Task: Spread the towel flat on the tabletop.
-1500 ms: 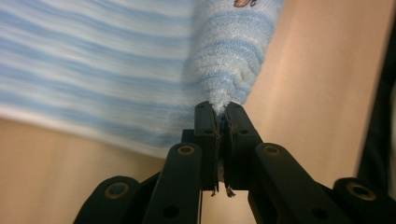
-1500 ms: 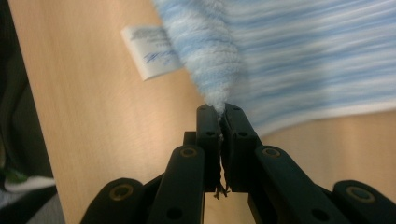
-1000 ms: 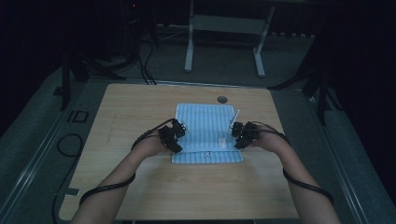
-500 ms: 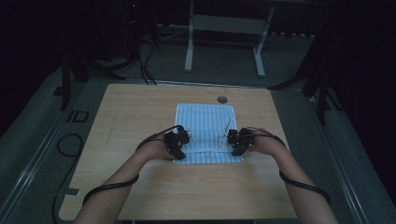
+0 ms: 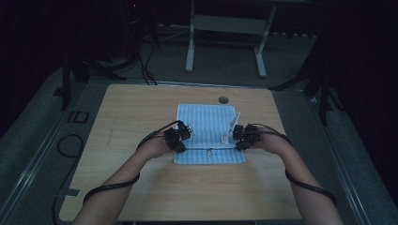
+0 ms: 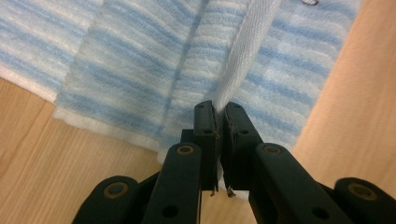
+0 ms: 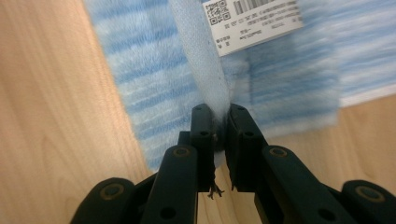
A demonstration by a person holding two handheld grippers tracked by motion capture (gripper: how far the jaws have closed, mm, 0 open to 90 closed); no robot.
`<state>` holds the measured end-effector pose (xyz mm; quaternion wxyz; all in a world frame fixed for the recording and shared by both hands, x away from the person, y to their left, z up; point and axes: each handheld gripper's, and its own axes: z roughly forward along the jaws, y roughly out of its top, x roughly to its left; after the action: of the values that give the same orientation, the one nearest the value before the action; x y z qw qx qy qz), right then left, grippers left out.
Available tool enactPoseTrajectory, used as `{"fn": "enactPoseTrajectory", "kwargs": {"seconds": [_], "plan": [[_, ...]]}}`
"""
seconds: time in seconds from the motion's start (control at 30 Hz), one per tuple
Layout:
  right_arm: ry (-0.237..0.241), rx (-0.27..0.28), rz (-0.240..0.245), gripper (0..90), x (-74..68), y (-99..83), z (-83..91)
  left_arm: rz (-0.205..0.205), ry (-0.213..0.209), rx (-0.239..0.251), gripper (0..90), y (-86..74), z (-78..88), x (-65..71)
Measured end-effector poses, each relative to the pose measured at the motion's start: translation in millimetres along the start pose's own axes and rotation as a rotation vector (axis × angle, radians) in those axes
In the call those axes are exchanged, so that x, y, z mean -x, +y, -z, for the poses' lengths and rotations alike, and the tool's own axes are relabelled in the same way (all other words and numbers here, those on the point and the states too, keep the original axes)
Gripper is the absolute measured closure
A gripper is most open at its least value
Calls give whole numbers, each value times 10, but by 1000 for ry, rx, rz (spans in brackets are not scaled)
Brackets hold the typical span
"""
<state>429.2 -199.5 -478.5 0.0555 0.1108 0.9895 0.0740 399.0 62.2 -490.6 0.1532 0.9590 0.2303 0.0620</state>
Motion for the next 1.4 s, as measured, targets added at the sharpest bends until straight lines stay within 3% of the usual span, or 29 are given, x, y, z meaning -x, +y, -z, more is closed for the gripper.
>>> {"fn": "enactPoseTrajectory", "kwargs": {"seconds": [0.07, 0.17, 0.27, 0.33, 0.37, 0.43, 0.47, 0.53, 0.57, 0.6, 0.63, 0.67, 0.77, 0.87, 0.93, 1.0, 1.07, 1.13, 1.3, 1.4], "plan": [[-11, 11, 15, 819, -50, -18, 109, 2, -2, 20, 867, -3, 115, 44], [-41, 14, 51, 819, -221, -55, 295, -36, 7, 59, 866, -42, 351, 218], [-69, 21, 98, 819, -543, -141, 496, -106, -15, 87, 865, -140, 593, 520], [-74, 31, 136, 819, -815, -234, 607, -165, -60, 94, 865, -234, 721, 772], [-65, 32, 146, 819, -956, -287, 645, -191, -73, 93, 864, -286, 759, 908], [-35, 34, 167, 818, -1246, -403, 691, -226, -138, 78, 862, -394, 790, 1173], [2, 36, 163, 815, -1391, -455, 693, -250, -179, 70, 860, -451, 793, 1302], [85, 29, 225, 767, -1696, -552, 670, -295, -285, 52, 797, -562, 790, 1506], [85, 29, 225, 767, -1696, -552, 670, -295, -285, 52, 728, -562, 790, 1506], [131, 36, 252, 713, -1825, -597, 679, -317, -296, 63, 728, -626, 804, 1582], [167, 75, 271, 704, -1932, -643, 719, -298, -292, 70, 694, -649, 808, 1581], [160, 94, 262, 698, -1948, -657, 755, -285, -286, 71, 667, -664, 801, 1553], [79, 114, 200, 699, -1810, -667, 801, -231, -255, 72, 641, -683, 718, 1408], [57, 112, 172, 678, -1607, -650, 710, -194, -207, 39, 606, -666, 570, 1246], [69, 100, 150, 683, -1452, -618, 598, -174, -188, 26, 597, -644, 455, 1106], [59, 70, 137, 652, -1309, -579, 468, -156, -133, -2, 570, -618, 377, 1010], [47, 42, 141, 607, -1166, -544, 350, -148, -115, -22, 556, -594, 307, 905], [73, 37, 132, 580, -1000, -527, 248, -144, -85, -40, 532, -575, 265, 820], [65, 13, 124, 544, -674, -507, 125, -101, -55, -41, 497, -544, 227, 520], [91, -20, 112, 527, -509, -497, 60, -72, -34, -40, 492, -519, 211, 348]]}}
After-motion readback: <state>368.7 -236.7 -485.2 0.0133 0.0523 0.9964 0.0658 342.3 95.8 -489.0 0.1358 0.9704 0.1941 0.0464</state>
